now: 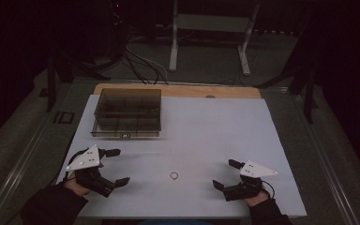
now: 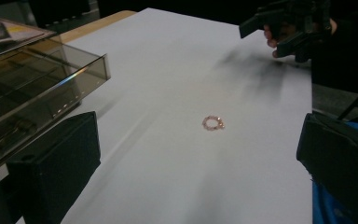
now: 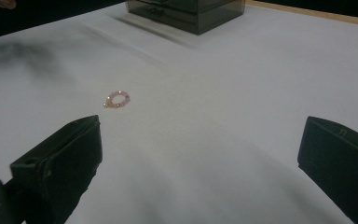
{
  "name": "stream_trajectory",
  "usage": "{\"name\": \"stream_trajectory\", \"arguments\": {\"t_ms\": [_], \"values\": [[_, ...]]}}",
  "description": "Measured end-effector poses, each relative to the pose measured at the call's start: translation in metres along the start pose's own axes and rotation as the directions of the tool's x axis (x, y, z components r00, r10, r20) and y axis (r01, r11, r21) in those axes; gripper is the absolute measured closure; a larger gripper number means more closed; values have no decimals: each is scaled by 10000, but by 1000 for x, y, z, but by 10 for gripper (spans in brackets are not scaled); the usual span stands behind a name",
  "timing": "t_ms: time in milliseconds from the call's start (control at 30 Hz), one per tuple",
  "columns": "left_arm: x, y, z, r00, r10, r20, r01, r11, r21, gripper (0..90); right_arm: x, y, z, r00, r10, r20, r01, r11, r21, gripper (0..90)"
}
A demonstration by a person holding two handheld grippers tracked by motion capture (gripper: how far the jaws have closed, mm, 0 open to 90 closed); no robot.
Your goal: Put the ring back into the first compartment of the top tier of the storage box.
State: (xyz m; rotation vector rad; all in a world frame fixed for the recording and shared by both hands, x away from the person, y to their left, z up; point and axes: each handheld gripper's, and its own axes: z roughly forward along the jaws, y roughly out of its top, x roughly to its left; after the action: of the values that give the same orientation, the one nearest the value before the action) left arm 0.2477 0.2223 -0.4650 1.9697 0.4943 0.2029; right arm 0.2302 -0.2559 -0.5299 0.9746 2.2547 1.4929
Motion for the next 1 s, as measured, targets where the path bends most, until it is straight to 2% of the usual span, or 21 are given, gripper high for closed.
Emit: {"name": "stream_trajectory", "arguments": {"t_ms": [533,733,1000], "values": [[1,20,20,9991,159,398,-162,9998,75,11,0,0,-1,9999,-62,93,63,10000,-43,0],[3,28,28,9986,305,432,-310,9995,100,11,0,0,-1,9999,-44,96,45,10000,-28,0],[5,35,43,9971,270,709,-279,9996,107,11,0,0,-1,9999,-55,89,55,10000,-43,0]]}}
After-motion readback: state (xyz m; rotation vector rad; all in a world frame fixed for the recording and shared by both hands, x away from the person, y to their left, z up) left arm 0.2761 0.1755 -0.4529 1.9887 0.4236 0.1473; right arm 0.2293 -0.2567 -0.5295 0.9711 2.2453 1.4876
